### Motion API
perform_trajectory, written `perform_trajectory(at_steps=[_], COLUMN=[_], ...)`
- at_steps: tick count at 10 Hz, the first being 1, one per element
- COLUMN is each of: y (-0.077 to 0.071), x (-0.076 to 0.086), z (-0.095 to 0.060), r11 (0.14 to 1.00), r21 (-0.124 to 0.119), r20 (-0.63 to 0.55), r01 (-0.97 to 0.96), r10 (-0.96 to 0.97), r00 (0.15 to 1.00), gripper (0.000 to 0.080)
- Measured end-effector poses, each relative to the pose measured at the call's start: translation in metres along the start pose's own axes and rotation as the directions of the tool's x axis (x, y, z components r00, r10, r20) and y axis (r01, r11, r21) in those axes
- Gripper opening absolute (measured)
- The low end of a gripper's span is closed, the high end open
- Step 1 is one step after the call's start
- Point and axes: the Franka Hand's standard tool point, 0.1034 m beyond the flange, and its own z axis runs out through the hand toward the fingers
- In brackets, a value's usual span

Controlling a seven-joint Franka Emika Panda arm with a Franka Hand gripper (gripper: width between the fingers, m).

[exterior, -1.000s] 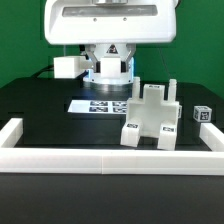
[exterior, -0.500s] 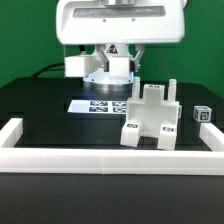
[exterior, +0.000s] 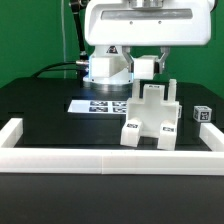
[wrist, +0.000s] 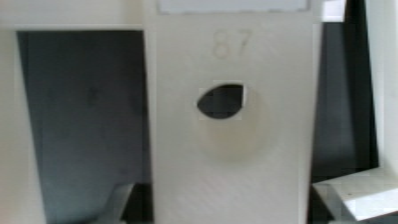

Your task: Assemble chair

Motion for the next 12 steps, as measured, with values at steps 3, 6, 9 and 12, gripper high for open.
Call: perform_trajectory(at_steps=[3, 6, 9, 12], y=[-0.005, -0.031, -0.047, -0.044], x=[-0.007, -0.017, -0.021, -0.022], z=[0.005, 0.009, 0.010, 0.012], r11=[0.999, 0.998, 0.998, 0.998], r21=[-0.001, -0.003, -0.004, -0.004], r20=[-0.005, -0.005, -0.005, -0.004], r01=[-0.043, -0.070, -0.065, -0.068], r10=[0.043, 0.070, 0.065, 0.068], r00=[0.999, 0.998, 0.998, 0.998], gripper=[0.0289, 0.0289, 0.0289, 0.0289])
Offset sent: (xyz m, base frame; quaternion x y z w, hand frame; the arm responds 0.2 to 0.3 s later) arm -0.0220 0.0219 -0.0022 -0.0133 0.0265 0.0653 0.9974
